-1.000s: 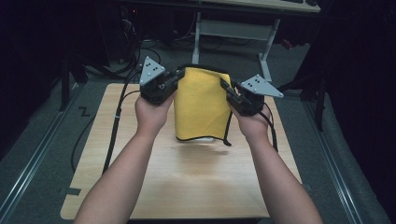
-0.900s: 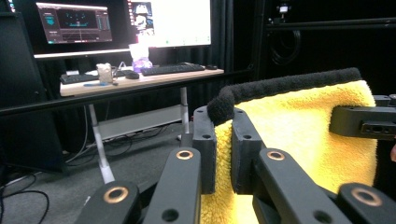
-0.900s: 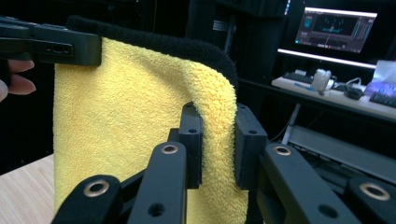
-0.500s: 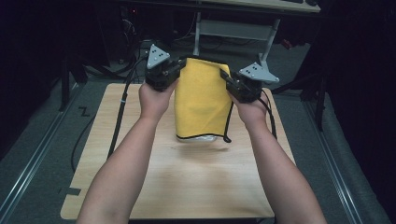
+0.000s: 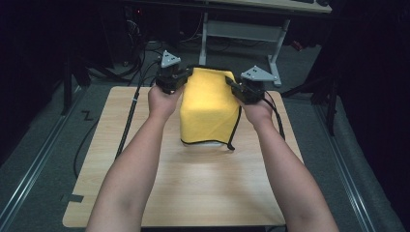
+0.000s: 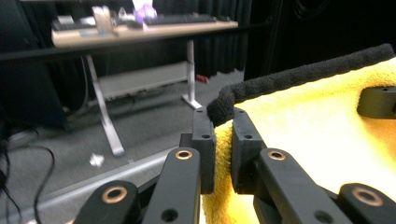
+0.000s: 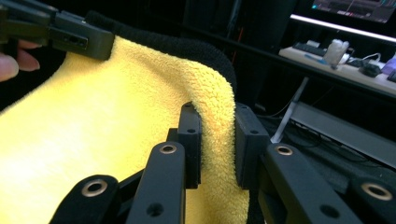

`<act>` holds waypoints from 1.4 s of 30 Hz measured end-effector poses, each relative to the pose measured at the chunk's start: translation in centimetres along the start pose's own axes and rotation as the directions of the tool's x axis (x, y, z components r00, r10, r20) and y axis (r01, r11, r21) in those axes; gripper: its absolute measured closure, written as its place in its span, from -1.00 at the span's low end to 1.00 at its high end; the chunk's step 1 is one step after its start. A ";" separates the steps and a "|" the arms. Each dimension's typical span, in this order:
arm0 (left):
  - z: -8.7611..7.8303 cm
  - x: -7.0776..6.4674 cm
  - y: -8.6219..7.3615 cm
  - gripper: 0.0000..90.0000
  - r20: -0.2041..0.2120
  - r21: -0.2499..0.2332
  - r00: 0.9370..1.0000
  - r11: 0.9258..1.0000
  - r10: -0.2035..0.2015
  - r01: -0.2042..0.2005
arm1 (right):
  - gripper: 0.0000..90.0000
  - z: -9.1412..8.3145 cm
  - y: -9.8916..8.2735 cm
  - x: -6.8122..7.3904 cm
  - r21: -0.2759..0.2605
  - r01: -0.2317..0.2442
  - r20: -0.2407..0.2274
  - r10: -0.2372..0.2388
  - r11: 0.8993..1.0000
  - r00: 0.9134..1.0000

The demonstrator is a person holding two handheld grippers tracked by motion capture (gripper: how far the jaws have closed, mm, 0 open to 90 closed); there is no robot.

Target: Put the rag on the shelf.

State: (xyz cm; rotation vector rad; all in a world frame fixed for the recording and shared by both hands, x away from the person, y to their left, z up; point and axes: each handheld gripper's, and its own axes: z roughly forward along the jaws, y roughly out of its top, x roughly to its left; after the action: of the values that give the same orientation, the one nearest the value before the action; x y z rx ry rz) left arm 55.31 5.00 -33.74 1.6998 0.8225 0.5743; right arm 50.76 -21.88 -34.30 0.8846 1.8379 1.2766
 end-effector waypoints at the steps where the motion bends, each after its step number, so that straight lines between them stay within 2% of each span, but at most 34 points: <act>1: 0.2 0.1 -0.3 0.84 0.002 0.012 1.000 1.000 -0.005 0.005 | 0.70 0.2 -0.3 -0.1 0.010 0.001 -0.003 -0.001 1.000 1.000; 8: 1.0 0.5 -2.5 0.84 0.017 0.077 1.000 0.997 -0.024 0.022 | 0.69 1.0 -1.8 -0.2 0.066 0.022 -0.029 -0.020 0.998 0.999; 12: 1.4 0.6 -3.6 0.84 0.025 0.123 0.999 0.991 -0.046 0.043 | 0.69 1.3 -3.0 -0.2 0.089 0.009 -0.040 -0.005 0.996 0.999; 17: 1.6 0.6 -5.0 0.85 0.034 0.149 0.997 0.987 -0.067 0.062 | 0.70 1.7 -4.4 -0.1 0.114 -0.013 -0.050 0.019 0.993 0.999; 20: 1.8 0.9 -5.9 0.86 0.037 0.183 0.995 0.980 -0.091 0.083 | 0.69 2.0 -4.8 0.1 0.125 -0.019 -0.056 0.026 0.992 0.998; 29: 2.0 1.3 -7.8 0.86 0.064 0.199 0.989 0.973 -0.132 0.117 | 0.69 2.6 -5.6 -0.1 0.167 -0.056 -0.079 0.070 0.984 0.994; 35: 2.2 1.3 -9.1 0.86 0.077 0.213 0.985 0.968 -0.152 0.132 | 0.69 3.0 -6.2 -0.1 0.188 -0.059 -0.085 0.076 0.980 0.993; 39: 2.3 1.4 -9.9 0.86 0.085 0.219 0.981 0.964 -0.172 0.150 | 0.69 3.3 -6.8 -0.2 0.206 -0.084 -0.091 0.104 0.975 0.990; 42: 2.3 1.5 -10.3 0.86 0.083 0.235 0.982 0.961 -0.171 0.148 | 0.68 3.5 -7.3 -0.1 0.215 -0.101 -0.099 0.125 0.971 0.987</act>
State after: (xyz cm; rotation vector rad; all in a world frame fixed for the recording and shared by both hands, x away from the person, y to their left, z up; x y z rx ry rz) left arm 55.55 6.25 -44.35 1.8334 0.9699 0.2870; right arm 52.82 -22.39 -42.07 1.0632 2.0648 1.2381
